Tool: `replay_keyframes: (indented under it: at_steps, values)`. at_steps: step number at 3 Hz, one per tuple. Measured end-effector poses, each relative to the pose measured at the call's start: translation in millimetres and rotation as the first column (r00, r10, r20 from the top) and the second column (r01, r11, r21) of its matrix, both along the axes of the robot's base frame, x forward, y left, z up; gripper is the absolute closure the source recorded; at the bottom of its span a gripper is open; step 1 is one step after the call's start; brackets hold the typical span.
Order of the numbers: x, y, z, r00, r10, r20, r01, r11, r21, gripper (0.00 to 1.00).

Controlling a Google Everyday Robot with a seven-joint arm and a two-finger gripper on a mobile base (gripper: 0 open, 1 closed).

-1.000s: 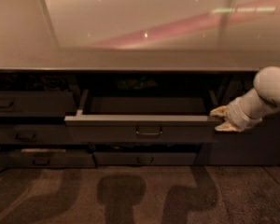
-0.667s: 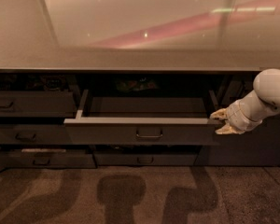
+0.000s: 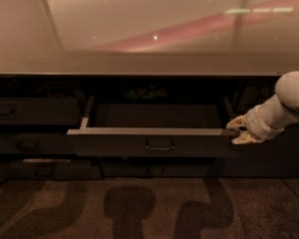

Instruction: Open top drawer

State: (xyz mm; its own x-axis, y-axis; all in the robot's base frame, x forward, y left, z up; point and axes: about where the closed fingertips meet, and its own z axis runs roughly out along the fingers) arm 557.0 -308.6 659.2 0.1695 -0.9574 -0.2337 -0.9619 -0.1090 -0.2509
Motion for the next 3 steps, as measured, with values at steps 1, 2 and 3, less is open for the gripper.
replay_keyframes:
  at_steps: [1, 2, 3]
  values:
    - [-13.6, -3.5, 56.3, 0.9972, -0.009, 0.074, 0.009, 1.000, 0.008, 1.00]
    - [-13.6, -3.5, 56.3, 0.9972, -0.009, 0.074, 0.009, 1.000, 0.008, 1.00]
    - [-13.0, -3.4, 52.5, 0.9987, 0.025, 0.045, -0.029, 0.996, 0.088, 1.00]
